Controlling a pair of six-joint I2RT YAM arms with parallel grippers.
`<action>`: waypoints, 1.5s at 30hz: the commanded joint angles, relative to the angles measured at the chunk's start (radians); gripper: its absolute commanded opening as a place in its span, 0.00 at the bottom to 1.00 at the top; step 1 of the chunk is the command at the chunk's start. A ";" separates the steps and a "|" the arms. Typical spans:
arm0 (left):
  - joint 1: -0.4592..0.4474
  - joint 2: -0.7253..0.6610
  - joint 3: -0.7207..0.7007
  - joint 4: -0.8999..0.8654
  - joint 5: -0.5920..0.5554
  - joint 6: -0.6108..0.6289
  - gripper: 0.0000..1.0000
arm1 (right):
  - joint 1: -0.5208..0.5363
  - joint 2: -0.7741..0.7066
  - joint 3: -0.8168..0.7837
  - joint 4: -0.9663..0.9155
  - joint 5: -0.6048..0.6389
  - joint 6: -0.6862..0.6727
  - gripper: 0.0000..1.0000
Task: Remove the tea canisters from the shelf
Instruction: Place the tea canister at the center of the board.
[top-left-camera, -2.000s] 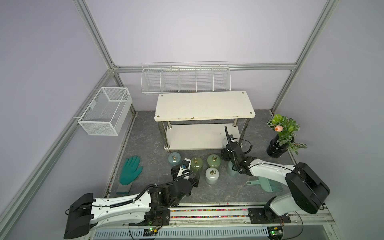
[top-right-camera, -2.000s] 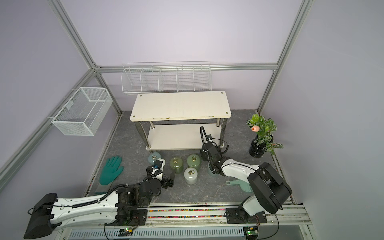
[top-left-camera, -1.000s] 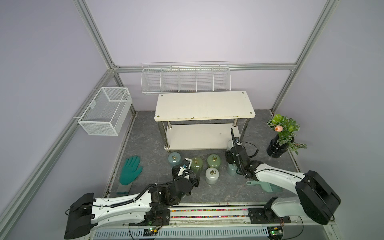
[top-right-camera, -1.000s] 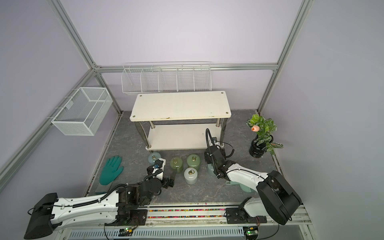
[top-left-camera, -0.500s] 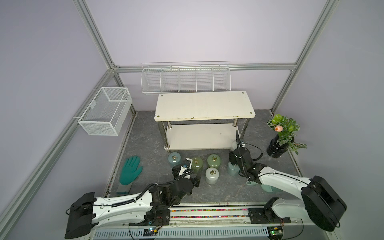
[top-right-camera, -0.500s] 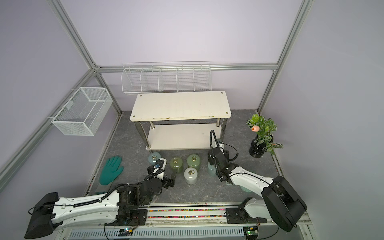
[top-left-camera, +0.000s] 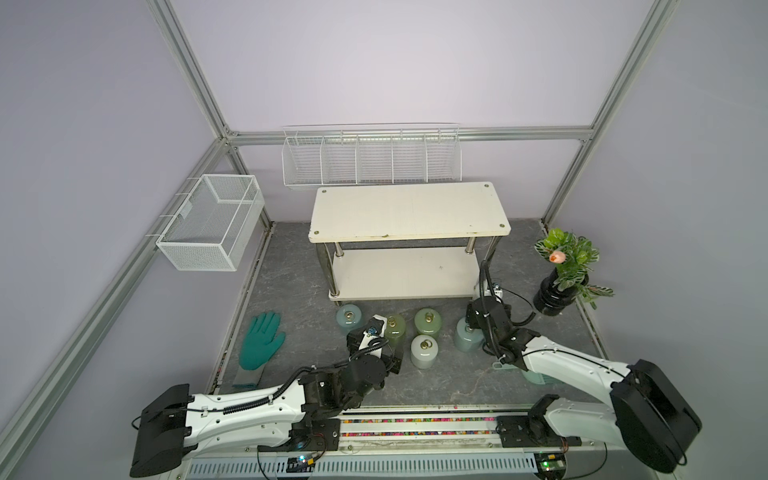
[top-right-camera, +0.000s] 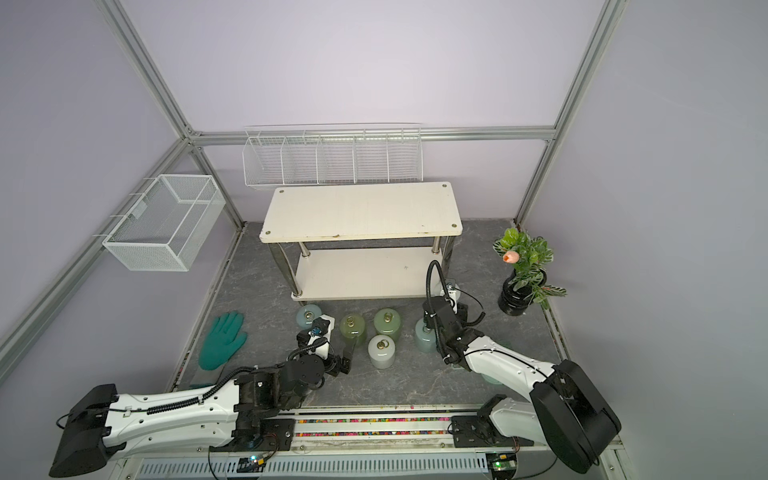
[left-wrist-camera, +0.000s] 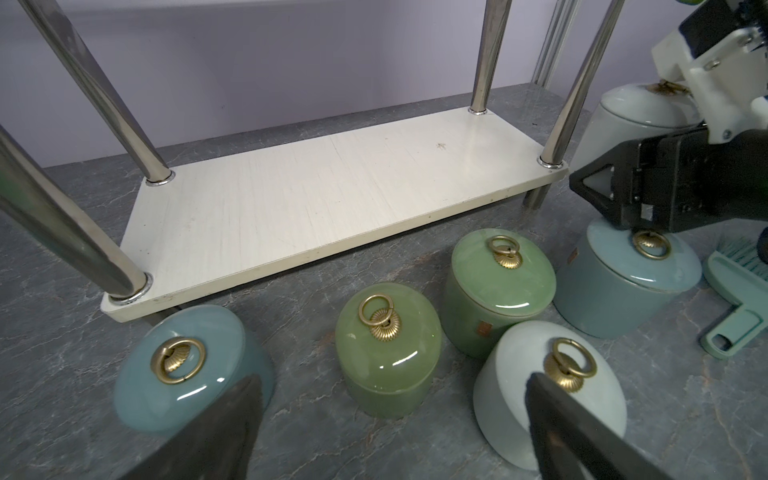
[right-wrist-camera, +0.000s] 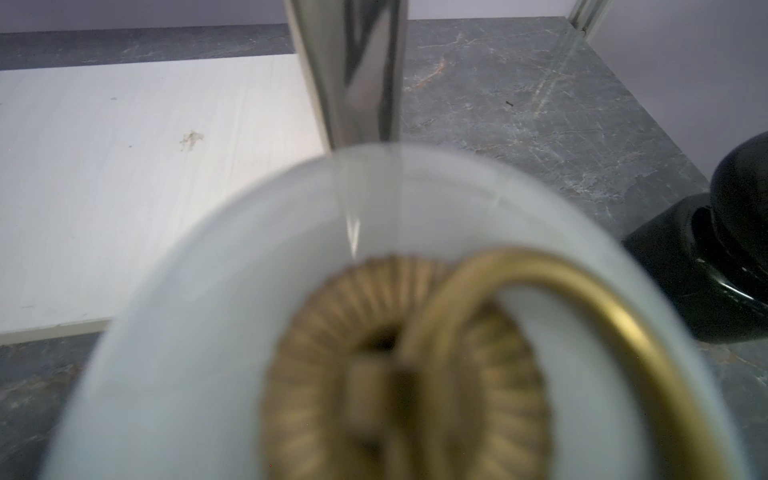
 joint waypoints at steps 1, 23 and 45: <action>0.009 0.002 0.024 0.021 0.008 0.015 1.00 | -0.010 -0.007 -0.031 -0.061 0.075 0.036 0.59; 0.015 -0.076 0.005 0.018 0.031 0.059 1.00 | -0.015 0.017 -0.012 -0.273 0.296 0.357 0.61; 0.020 -0.134 -0.019 -0.029 0.018 0.059 1.00 | -0.002 0.251 0.025 -0.215 0.268 0.505 0.60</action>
